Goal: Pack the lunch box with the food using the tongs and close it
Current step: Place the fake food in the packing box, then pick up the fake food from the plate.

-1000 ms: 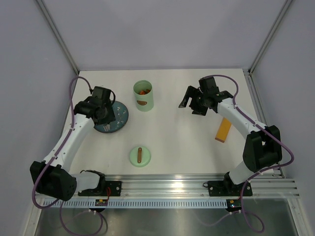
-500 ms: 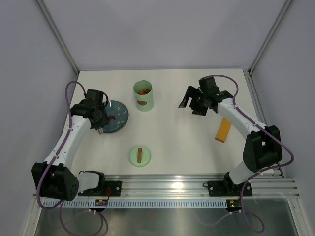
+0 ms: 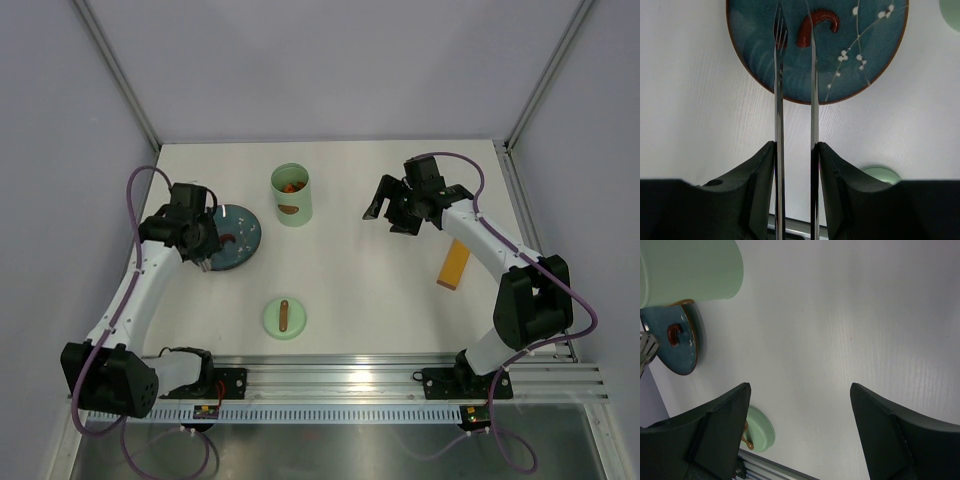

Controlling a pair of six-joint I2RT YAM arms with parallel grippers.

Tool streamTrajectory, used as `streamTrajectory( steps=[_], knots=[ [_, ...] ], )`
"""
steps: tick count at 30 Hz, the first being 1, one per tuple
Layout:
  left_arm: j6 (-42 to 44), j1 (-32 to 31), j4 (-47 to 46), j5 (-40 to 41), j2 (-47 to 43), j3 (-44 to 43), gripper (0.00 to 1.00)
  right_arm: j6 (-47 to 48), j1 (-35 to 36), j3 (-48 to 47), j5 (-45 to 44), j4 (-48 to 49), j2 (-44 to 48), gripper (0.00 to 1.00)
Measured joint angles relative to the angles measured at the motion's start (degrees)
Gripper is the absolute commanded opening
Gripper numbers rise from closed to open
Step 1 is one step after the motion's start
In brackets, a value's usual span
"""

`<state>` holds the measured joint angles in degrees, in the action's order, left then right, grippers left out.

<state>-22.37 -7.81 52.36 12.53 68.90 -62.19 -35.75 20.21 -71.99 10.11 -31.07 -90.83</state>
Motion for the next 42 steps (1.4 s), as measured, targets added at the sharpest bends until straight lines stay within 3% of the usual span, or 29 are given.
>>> streamTrajectory(
  steps=[13,15,19,33,42],
  knots=[
    [0.2,0.0,-1.1,-1.6,-2.7,1.6,0.45,0.0,0.0,0.0,0.0,0.0,0.0,0.88],
    [0.3,0.0,-1.0,-1.7,-1.6,1.6,0.37,0.0,0.0,0.0,0.0,0.0,0.0,0.88],
    [0.6,0.0,-1.1,-2.2,-0.2,2.3,0.35,0.0,0.0,0.0,0.0,0.0,0.0,0.88],
    [1.0,0.0,-1.9,-3.2,1.5,2.7,0.46,0.0,0.0,0.0,0.0,0.0,0.0,0.88],
    [1.1,0.0,-1.9,-3.3,1.5,2.7,0.4,0.0,0.0,0.0,0.0,0.0,0.0,0.88]
  ],
)
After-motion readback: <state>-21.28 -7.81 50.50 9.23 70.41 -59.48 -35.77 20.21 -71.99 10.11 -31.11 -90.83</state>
